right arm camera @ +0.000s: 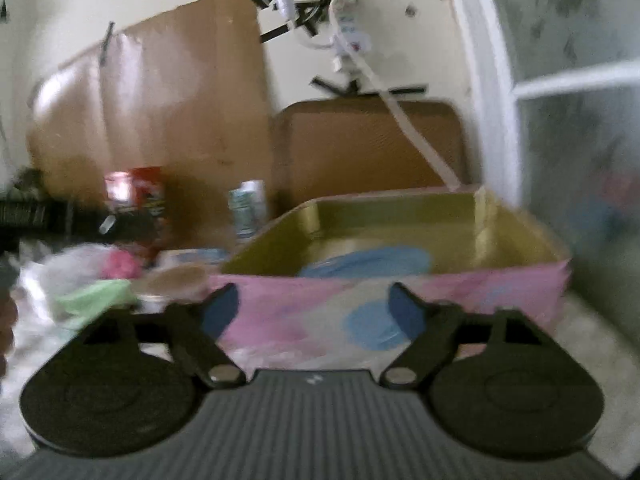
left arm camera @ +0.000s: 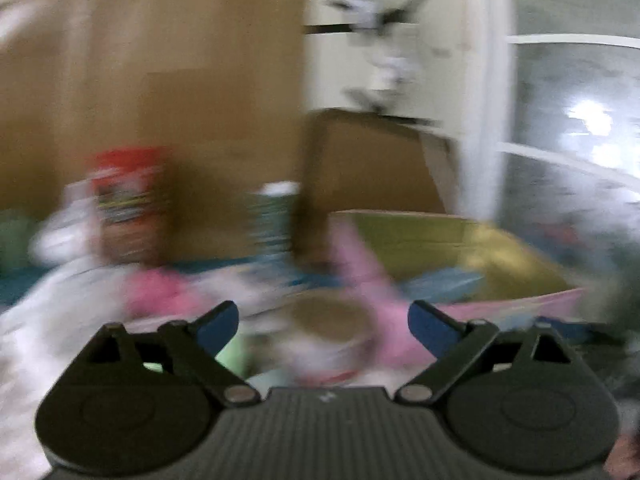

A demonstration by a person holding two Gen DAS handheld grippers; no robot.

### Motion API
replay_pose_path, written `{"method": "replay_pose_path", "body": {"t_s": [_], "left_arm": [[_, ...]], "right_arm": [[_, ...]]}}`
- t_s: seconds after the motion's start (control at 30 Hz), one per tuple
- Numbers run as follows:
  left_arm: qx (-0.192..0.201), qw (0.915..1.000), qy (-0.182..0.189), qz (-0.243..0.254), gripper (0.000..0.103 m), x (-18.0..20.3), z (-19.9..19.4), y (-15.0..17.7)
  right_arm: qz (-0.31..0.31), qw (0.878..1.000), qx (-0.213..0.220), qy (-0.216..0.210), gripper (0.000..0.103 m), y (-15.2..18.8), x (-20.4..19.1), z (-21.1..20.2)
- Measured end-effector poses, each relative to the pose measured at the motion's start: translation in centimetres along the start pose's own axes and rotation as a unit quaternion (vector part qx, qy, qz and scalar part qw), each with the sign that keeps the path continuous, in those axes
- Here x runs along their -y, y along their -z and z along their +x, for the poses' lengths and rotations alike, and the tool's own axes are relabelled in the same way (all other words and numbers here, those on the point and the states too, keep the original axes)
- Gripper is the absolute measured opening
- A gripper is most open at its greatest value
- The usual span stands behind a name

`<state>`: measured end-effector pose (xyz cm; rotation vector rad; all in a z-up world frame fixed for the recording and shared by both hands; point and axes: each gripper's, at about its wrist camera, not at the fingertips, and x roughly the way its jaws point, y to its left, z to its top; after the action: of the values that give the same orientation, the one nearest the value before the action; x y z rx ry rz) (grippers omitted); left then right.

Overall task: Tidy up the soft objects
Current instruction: 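Carry the blue case into the pink tin and open the left gripper, then move the right gripper toward the teal pineapple-print card box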

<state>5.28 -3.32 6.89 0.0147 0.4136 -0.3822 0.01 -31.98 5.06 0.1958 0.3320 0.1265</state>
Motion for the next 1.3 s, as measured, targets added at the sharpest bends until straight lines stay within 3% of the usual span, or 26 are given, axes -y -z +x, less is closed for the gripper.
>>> {"method": "replay_pose_path", "body": {"t_s": [0.07,0.17,0.2,0.37,0.6,0.67,0.73,0.87,0.97,1.13,1.3], "left_arm": [[-0.022,0.9981,-0.058,-0.008,0.094,-3.0,-0.3,1.4],[-0.058,0.9865,-0.153,0.006,0.092,-6.1,0.0,3.4],[-0.066,0.9836,-0.168,0.007,0.092,-6.9,0.1,4.1],[-0.082,0.9837,-0.150,-0.057,0.092,-9.6,0.6,4.7],[-0.112,0.9798,-0.147,-0.076,0.092,-10.3,1.7,4.7],[-0.114,0.9791,-0.146,-0.084,0.092,-10.7,1.8,4.8],[-0.114,0.9783,-0.148,-0.090,0.092,-11.0,1.8,4.9],[-0.114,0.9778,-0.150,-0.092,0.092,-11.0,1.9,4.8],[-0.115,0.9776,-0.150,-0.093,0.092,-11.0,1.8,4.9],[-0.114,0.9764,-0.156,-0.097,0.091,-11.0,1.9,4.8],[-0.111,0.9743,-0.163,-0.109,0.091,-11.4,1.7,4.8]], "right_arm": [[0.007,1.000,-0.019,-0.022,0.052,0.2,-1.6,0.4],[0.001,0.998,-0.042,-0.053,0.044,0.7,-4.2,1.6],[-0.006,0.997,-0.051,-0.058,0.044,0.8,-5.1,2.1],[-0.048,0.991,-0.089,-0.091,0.044,2.0,-10.2,3.7],[-0.128,0.979,-0.121,-0.104,0.047,2.5,-15.2,6.8],[-0.131,0.978,-0.129,-0.101,0.055,2.7,-15.7,7.8],[-0.120,0.978,-0.145,-0.091,0.056,2.5,-15.7,9.2],[-0.040,0.982,-0.167,-0.082,0.066,2.0,-14.4,11.3],[-0.014,0.980,-0.171,-0.098,0.066,2.1,-14.1,11.7],[-0.051,0.974,-0.175,-0.135,0.055,2.8,-15.2,10.3],[-0.113,0.964,-0.171,-0.170,0.056,4.2,-16.4,7.5]]}}
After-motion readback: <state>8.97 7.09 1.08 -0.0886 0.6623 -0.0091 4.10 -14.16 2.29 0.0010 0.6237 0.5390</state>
